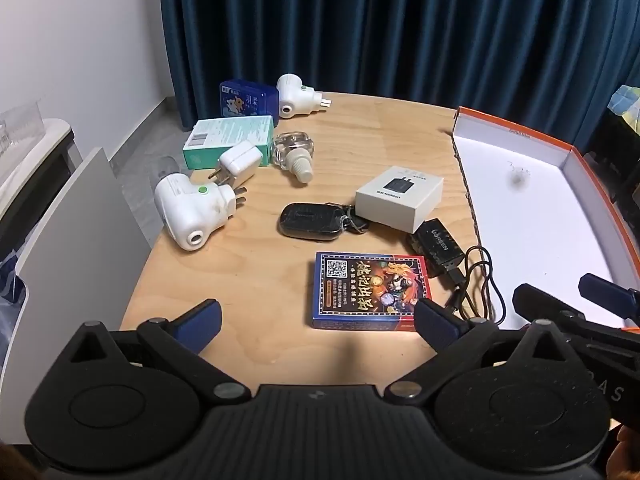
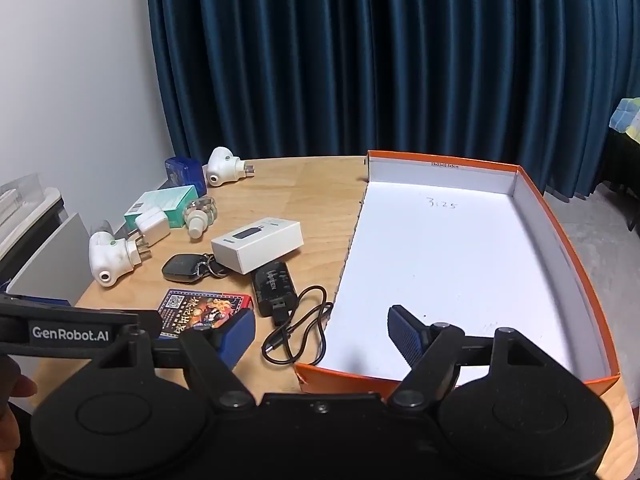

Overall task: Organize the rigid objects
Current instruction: 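Move both tools toward the card box and white charger box, then grasp the playing card box with left tool while right tool grasps white charger box, then lift both boxes and carry them toward the orange-rimmed tray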

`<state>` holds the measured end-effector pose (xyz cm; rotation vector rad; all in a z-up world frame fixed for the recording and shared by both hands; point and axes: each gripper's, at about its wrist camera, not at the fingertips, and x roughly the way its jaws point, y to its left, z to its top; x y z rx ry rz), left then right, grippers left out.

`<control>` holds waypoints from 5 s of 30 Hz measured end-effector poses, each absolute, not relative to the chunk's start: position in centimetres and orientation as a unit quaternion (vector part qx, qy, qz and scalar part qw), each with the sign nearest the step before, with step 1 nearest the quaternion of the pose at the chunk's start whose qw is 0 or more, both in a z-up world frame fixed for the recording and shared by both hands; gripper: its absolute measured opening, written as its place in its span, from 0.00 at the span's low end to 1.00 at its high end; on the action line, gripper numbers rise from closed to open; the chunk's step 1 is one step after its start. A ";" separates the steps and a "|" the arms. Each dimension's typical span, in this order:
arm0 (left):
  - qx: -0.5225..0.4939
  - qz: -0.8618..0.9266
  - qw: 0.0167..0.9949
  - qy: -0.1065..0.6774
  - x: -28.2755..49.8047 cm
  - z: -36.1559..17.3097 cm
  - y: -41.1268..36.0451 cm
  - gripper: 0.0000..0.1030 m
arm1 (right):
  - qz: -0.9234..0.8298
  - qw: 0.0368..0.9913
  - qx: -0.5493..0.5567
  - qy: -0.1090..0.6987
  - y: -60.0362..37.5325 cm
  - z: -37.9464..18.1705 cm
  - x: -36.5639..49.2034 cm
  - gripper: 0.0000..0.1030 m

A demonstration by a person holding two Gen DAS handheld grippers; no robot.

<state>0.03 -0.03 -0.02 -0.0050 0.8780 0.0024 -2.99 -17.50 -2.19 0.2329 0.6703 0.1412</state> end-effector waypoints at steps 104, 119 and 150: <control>0.000 -0.003 0.928 0.373 0.9 -1.2 2.2 0.89 | 0.312 0.870 0.005 0.382 -15.0 -2.5 13.7 0.92; 0.021 -0.128 0.945 0.302 5.5 7.4 -11.0 0.89 | 0.068 0.959 0.075 0.264 -33.5 8.1 5.4 0.92; 0.035 -0.138 0.933 0.332 10.2 7.8 -16.2 0.89 | 0.001 0.954 0.120 0.276 -36.0 6.9 7.4 0.92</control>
